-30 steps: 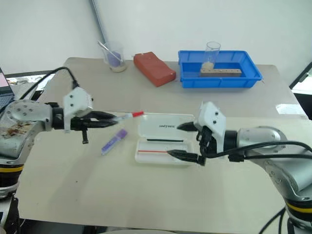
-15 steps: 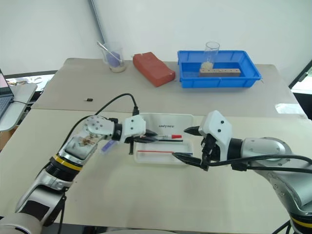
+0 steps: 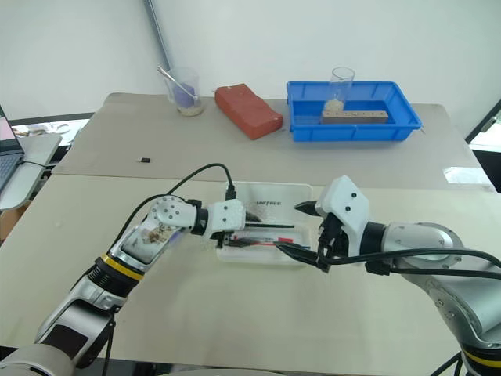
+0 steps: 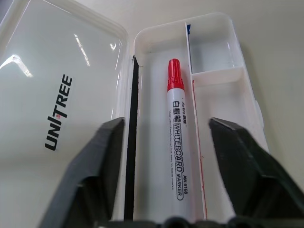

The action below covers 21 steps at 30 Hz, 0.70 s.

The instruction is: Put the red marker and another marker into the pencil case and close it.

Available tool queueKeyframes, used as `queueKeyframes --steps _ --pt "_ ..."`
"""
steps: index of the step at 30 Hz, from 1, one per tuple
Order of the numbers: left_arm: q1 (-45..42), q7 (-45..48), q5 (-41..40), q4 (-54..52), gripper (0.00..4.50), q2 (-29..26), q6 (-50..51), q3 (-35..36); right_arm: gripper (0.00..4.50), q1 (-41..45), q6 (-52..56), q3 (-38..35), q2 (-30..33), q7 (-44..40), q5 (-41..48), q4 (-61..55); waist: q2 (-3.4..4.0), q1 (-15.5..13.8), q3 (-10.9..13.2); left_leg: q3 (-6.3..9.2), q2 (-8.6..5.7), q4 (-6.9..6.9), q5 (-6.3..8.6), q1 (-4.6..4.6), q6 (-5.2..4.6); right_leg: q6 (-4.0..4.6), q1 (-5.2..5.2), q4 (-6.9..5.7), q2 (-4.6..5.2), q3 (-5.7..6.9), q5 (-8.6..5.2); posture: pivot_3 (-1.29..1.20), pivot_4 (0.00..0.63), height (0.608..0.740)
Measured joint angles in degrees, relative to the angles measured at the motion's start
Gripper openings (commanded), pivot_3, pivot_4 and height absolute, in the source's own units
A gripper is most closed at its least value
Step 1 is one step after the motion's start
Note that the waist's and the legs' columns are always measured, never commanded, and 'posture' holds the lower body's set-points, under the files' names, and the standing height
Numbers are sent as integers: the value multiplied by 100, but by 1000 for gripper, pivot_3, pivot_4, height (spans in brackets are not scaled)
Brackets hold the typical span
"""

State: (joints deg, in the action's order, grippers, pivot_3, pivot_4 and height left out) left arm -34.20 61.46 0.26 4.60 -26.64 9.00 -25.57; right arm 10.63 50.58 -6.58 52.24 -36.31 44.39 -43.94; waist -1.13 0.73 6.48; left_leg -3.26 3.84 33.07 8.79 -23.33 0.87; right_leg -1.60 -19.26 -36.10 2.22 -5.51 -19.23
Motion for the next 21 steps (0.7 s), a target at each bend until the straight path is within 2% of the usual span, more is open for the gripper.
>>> queueKeyframes --steps 1,7,11,13,18,21 --pt "2 7 -32 -65 4491 -18 30 39 4500 2 -3 33 0 -15 -28 19 0 1 0 0 1 0 0 0 0 0 -1 0 0 0 0 0 150 740" --pt "9 0 -351 -830 4491 -488 630 726 4500 97 -67 143 0 -246 -71 167 7 12 -4 1 1 -2 0 4 0 -2 0 -2 -2 0 -1 0 150 740" --pt "317 -48 -744 -1489 4491 -1233 1423 1636 4500 584 -115 301 -86 -439 -59 277 13 76 -5 5 8 -10 0 12 0 -9 1 -2 -9 -1 -6 0 150 740" --pt "640 -252 -924 -1715 4491 -1363 1838 2071 4500 822 -115 433 -210 -501 -24 316 17 64 -6 5 7 -11 0 13 0 -9 1 -3 -8 -1 -6 0 150 740" --pt "1633 -1287 -900 -1764 4491 -1154 2375 2709 4500 1417 -112 757 -486 -701 100 459 14 4 -5 4 8 -4 0 11 0 -1 2 -6 1 2 -1 0 150 740" --pt "2099 -1812 -821 -1760 4491 -884 2538 2733 4500 1795 -112 935 -651 -858 189 556 9 -24 -4 2 5 -4 0 8 0 0 0 -5 10 7 0 0 150 740"
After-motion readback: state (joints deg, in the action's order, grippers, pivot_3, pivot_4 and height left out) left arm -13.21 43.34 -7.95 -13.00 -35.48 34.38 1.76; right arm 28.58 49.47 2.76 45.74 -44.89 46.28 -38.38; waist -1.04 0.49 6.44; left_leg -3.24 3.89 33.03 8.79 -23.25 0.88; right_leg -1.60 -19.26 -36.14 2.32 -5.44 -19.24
